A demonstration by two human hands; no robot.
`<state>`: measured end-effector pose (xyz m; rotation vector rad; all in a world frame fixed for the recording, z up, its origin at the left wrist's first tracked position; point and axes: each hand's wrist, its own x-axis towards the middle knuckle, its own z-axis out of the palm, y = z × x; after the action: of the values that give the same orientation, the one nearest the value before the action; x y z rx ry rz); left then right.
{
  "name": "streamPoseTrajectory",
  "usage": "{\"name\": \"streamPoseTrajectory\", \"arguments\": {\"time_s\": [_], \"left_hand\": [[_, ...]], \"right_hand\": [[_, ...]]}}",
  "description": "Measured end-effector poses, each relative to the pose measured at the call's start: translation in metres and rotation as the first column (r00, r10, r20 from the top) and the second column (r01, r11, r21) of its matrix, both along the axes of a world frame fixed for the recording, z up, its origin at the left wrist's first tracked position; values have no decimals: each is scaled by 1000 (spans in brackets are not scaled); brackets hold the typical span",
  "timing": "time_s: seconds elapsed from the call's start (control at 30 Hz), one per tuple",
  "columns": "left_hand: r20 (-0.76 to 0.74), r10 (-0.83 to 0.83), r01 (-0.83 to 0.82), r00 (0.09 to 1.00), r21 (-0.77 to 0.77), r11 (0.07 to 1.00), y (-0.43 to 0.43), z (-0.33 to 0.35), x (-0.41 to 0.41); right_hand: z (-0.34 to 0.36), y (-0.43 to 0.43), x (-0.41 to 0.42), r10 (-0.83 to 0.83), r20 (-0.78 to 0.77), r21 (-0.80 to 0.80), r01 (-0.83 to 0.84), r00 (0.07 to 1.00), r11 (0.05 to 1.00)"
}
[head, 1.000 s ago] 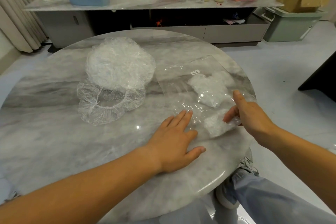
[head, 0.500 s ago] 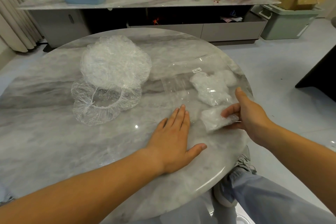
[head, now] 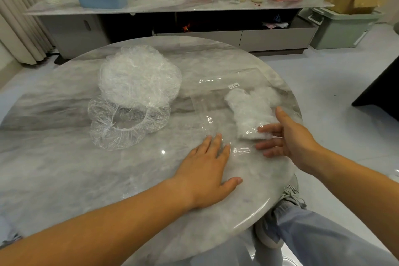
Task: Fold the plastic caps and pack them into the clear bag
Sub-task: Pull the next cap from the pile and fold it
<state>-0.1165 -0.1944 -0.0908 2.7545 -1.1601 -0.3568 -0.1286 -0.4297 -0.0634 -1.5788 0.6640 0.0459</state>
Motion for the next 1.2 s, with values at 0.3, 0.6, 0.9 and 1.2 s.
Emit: {"name": "streamPoseTrajectory", "arguments": {"time_s": [0.3,0.6,0.9,1.2], "left_hand": [[38,-42,44,998,-34,998,5,-1,-1],[-20,-56,55,998,-76,996,11,4,-1],[-30,-81,79,996,-56,995,14,2,3],[2,-113,113,994,-34,993,14,-2,2]], "right_hand": [[12,20,1,162,-15,323,-149,987,935],[18,39,32,38,-8,487,-30,999,873],[23,34,24,-128,-53,421,138,990,897],[12,35,27,-184,-58,516,187,981,836]]}}
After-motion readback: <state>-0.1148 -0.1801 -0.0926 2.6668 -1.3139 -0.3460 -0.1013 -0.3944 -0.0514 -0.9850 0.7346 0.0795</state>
